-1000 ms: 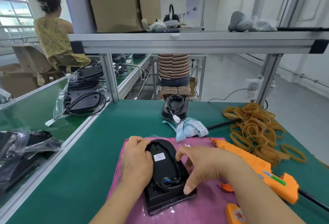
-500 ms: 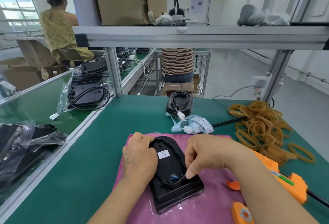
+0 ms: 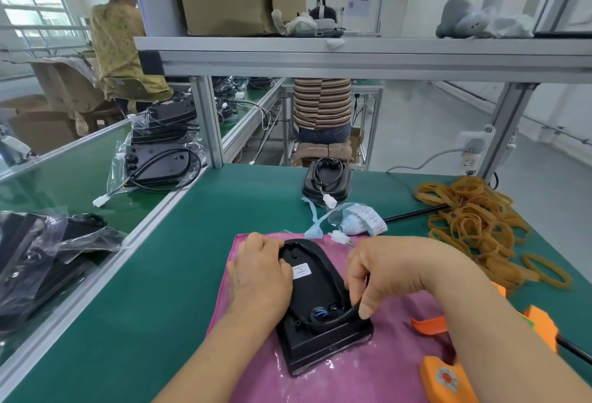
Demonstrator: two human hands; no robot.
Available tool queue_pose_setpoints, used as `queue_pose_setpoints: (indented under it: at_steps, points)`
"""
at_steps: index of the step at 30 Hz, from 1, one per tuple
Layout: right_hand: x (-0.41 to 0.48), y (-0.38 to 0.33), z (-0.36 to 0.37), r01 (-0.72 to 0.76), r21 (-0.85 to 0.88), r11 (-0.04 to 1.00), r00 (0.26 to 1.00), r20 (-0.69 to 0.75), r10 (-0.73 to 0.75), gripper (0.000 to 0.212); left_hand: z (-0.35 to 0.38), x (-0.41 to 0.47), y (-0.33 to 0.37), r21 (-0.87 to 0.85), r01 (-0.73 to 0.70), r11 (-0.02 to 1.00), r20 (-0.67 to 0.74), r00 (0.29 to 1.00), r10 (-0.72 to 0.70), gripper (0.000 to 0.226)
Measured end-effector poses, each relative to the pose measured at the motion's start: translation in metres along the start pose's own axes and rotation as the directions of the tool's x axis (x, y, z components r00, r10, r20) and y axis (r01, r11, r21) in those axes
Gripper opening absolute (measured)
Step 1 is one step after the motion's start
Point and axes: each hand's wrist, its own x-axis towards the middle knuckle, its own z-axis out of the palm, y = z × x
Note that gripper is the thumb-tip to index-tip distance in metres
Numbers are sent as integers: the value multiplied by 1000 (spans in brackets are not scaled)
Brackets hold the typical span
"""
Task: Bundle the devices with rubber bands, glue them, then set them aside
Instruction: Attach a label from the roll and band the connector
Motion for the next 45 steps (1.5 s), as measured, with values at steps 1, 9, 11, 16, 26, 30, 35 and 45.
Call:
queue_pose_setpoints:
  at_steps: [1, 9, 11, 16, 26, 30, 35, 45]
  points:
    - [-1, 3, 0, -19, -6, 1000, 1000, -7, 19, 21, 1, 0, -1, -2, -5, 1000, -3, 1000, 5, 34]
    - [8, 10, 11, -65, -59, 996, 972, -229, 50, 22, -5, -1, 3, 84, -48, 995, -6, 999, 49, 31]
    - [10, 10, 13, -66, -99, 993, 966, -256, 39, 27, -11, -5, 8, 99, -163, 982, -60, 984, 170, 30]
    - [8, 13, 15, -81, -55, 995, 972, -226, 67, 22, -13, -23, 35, -99, -530, 842, 180, 823, 539, 44]
    - [-1, 23, 12, 62, 202, 977, 974, -227, -15, 21, -5, -29, 30, -314, -398, 862, 134, 880, 455, 36]
    - [3, 19, 14, 133, 229, 964, 967, -244, -76, 23, -3, -29, 29, -314, -377, 871, 109, 897, 428, 36]
    - [8, 9, 20, 203, 255, 945, 950, -287, -127, 24, -3, -31, 31, -307, -357, 882, 112, 907, 406, 28]
    - [18, 12, 39, 335, 449, 828, 905, -399, -150, 22, -7, -33, 34, -313, -344, 885, 67, 922, 382, 33]
